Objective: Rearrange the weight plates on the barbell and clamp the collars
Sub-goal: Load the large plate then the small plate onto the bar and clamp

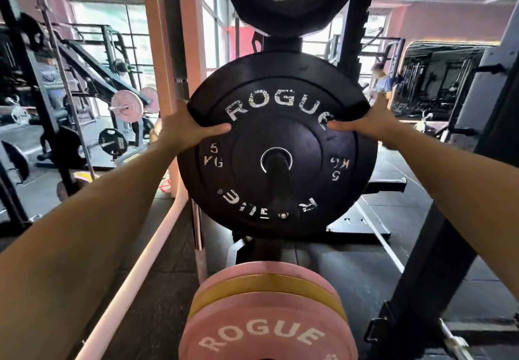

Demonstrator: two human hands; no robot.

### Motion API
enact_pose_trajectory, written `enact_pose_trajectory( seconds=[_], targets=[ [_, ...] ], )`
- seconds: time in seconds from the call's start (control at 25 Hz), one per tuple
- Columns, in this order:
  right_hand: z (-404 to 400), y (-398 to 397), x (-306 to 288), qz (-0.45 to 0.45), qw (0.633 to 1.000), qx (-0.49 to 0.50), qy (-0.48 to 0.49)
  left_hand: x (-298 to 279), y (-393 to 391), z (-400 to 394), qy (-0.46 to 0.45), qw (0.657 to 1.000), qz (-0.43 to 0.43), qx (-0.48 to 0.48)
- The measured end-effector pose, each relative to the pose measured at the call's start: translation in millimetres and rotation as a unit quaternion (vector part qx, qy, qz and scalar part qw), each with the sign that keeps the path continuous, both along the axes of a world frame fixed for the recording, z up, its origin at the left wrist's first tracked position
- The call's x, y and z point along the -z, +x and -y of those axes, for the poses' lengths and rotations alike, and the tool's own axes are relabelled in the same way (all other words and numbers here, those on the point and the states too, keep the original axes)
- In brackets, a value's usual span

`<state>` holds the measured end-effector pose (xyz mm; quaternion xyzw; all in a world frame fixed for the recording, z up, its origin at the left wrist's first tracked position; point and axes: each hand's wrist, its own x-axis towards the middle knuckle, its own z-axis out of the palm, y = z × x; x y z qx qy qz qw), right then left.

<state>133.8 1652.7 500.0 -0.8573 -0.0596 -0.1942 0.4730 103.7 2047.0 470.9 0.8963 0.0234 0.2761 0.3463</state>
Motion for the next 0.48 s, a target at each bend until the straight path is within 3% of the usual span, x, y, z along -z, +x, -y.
enact_pose_trajectory(
  seconds=[0.12, 0.28, 0.48],
  targets=[
    [1, 22, 10, 0.042, 0.999, -0.012, -0.004, 9, 11, -1, -0.031, 0.998, 0.052, -0.013],
    [4, 27, 10, 0.004, 0.999, 0.023, -0.025, 14, 17, -4, -0.057, 0.995, 0.074, 0.019],
    [5, 6, 12, 0.040, 0.999, 0.002, 0.003, 18, 6, 5, -0.120, 0.986, 0.111, 0.009]
  ],
)
